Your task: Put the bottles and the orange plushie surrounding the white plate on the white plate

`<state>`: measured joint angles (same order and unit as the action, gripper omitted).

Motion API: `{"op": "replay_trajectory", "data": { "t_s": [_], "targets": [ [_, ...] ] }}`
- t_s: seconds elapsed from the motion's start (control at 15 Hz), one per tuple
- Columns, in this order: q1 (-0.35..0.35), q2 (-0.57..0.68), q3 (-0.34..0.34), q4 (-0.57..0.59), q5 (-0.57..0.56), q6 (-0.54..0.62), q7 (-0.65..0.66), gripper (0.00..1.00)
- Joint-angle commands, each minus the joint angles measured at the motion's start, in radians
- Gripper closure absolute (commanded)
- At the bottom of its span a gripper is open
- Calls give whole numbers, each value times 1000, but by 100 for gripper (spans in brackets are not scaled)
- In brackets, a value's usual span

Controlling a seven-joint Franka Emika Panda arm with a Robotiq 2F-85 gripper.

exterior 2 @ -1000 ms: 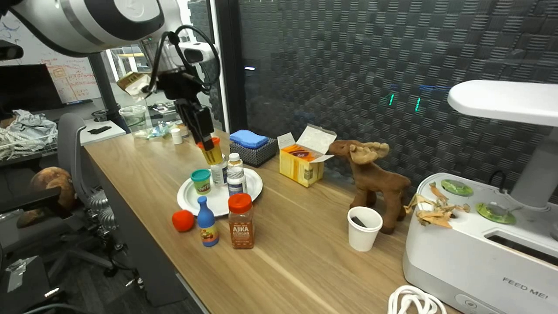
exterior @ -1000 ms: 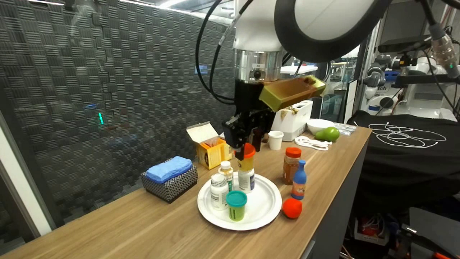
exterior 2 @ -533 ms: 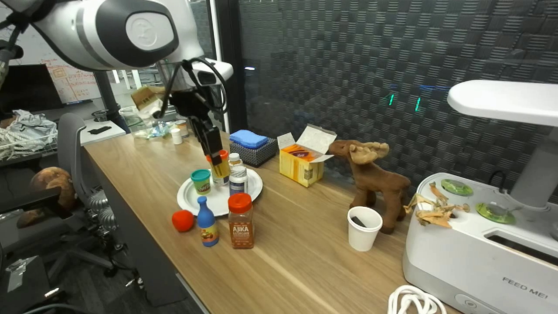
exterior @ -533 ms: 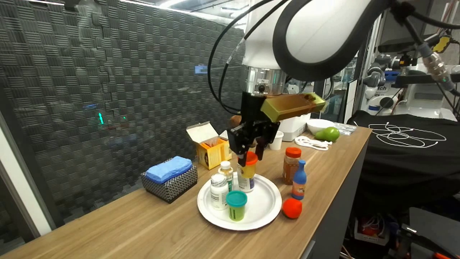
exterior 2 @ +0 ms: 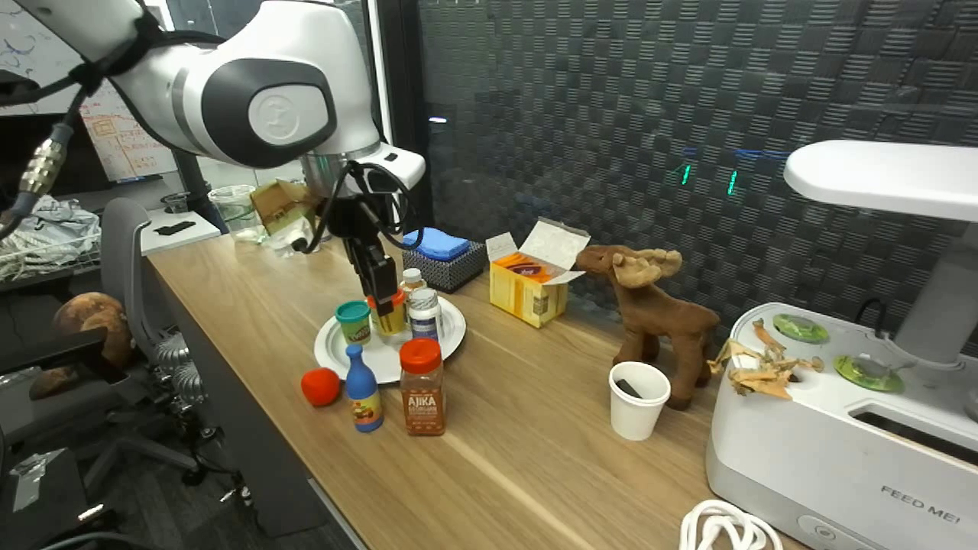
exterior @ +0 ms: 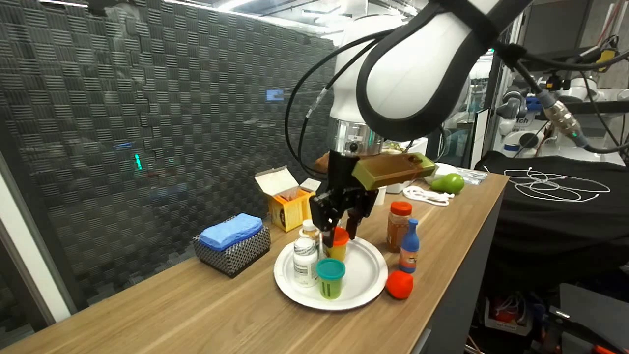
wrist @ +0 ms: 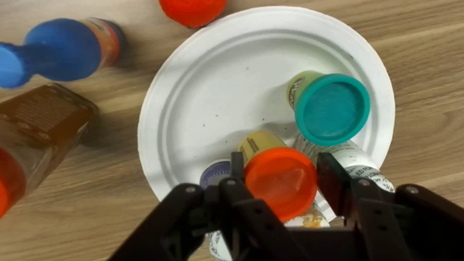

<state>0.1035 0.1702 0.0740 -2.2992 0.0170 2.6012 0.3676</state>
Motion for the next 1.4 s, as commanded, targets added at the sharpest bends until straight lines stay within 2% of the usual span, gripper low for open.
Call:
{"op": "replay_trajectory", "data": {
  "t_s": [0.0,0.33,0.4,0.47,0.53,0.73,1.0,1.33],
  "targets": [
    [-6,7,6,24,69,11,-65,72],
    [-5,20,5,34,94,9,-84,72],
    [-4,21,5,33,94,9,-86,56],
    [-3,22,6,32,95,8,-89,22],
    [-2,23,5,31,94,8,-88,21],
    [-1,21,5,28,94,9,-88,1],
    [1,5,6,20,91,8,-86,0],
    [10,-99,-33,-6,-27,-57,-11,0]
  ]
}}
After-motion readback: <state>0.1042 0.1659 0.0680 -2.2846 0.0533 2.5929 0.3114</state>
